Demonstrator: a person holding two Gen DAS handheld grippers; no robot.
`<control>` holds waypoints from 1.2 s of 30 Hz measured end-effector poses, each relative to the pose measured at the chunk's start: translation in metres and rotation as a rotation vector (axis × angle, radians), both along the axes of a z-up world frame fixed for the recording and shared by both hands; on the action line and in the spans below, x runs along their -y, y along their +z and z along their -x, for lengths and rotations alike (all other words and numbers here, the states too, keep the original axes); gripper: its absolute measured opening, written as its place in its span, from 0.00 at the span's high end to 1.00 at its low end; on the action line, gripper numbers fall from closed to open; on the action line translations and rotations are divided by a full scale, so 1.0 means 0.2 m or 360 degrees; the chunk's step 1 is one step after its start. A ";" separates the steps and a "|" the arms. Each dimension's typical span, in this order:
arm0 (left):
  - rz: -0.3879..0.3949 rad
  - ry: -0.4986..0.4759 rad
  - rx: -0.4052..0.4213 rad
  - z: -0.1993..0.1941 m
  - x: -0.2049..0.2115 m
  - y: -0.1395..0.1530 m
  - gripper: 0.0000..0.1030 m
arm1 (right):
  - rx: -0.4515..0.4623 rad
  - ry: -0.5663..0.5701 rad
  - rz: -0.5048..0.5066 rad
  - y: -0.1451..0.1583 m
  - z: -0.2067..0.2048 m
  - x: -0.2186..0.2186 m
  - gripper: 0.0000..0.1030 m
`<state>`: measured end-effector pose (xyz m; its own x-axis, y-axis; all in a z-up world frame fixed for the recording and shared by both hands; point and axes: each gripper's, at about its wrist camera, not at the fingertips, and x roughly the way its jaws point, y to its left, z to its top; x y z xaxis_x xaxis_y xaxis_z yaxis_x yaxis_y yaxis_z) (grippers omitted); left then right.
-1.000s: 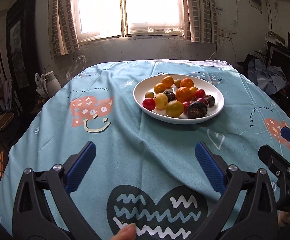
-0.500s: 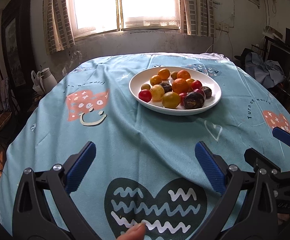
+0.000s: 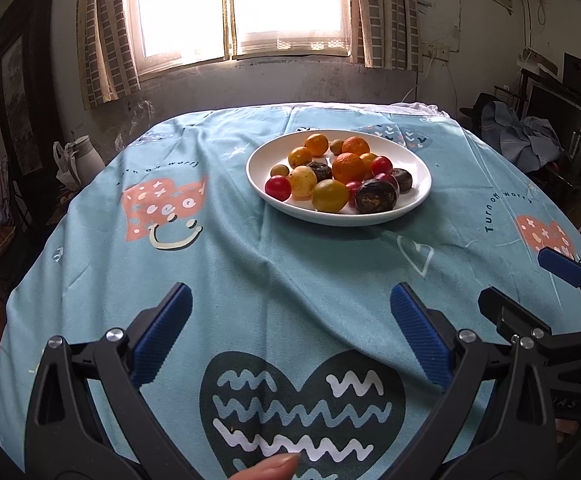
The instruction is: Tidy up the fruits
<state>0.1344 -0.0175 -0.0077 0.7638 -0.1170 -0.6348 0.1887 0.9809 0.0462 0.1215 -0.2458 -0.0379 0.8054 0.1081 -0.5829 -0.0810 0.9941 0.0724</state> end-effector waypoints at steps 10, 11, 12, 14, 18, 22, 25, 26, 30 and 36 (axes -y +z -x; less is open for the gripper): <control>-0.0016 -0.0005 -0.0001 0.00 0.01 -0.01 0.02 | -0.0014 -0.0002 0.0004 0.00 0.00 0.00 0.01; -0.0017 -0.0005 0.0000 0.00 0.01 -0.01 0.02 | -0.0013 -0.0003 0.0004 0.00 0.00 0.00 0.01; -0.0020 -0.0006 0.0000 0.00 0.01 -0.01 0.02 | -0.0013 -0.0003 0.0004 0.00 0.00 0.00 0.01; -0.0026 -0.0005 -0.0001 0.00 0.01 -0.01 0.02 | -0.0014 -0.0003 0.0004 0.00 0.00 0.00 0.01; -0.0031 -0.0007 0.0003 0.00 0.02 -0.02 0.02 | -0.0014 -0.0003 0.0004 0.00 0.00 0.00 0.01; -0.0040 -0.0011 0.0002 0.00 0.02 -0.02 0.02 | -0.0014 -0.0003 0.0005 0.00 0.00 0.00 0.01; -0.0044 -0.0012 0.0004 0.00 0.02 -0.02 0.02 | -0.0013 -0.0003 0.0004 0.00 0.00 0.00 0.01; -0.0044 -0.0011 0.0004 0.00 0.02 -0.02 0.02 | -0.0014 -0.0004 0.0004 0.00 0.00 0.00 0.01; -0.0045 -0.0013 0.0004 0.00 0.02 -0.02 0.02 | -0.0013 -0.0003 0.0004 0.00 0.00 0.00 0.01; -0.0048 -0.0015 0.0001 0.00 0.03 -0.03 0.02 | -0.0014 -0.0002 0.0005 0.00 0.00 0.00 0.01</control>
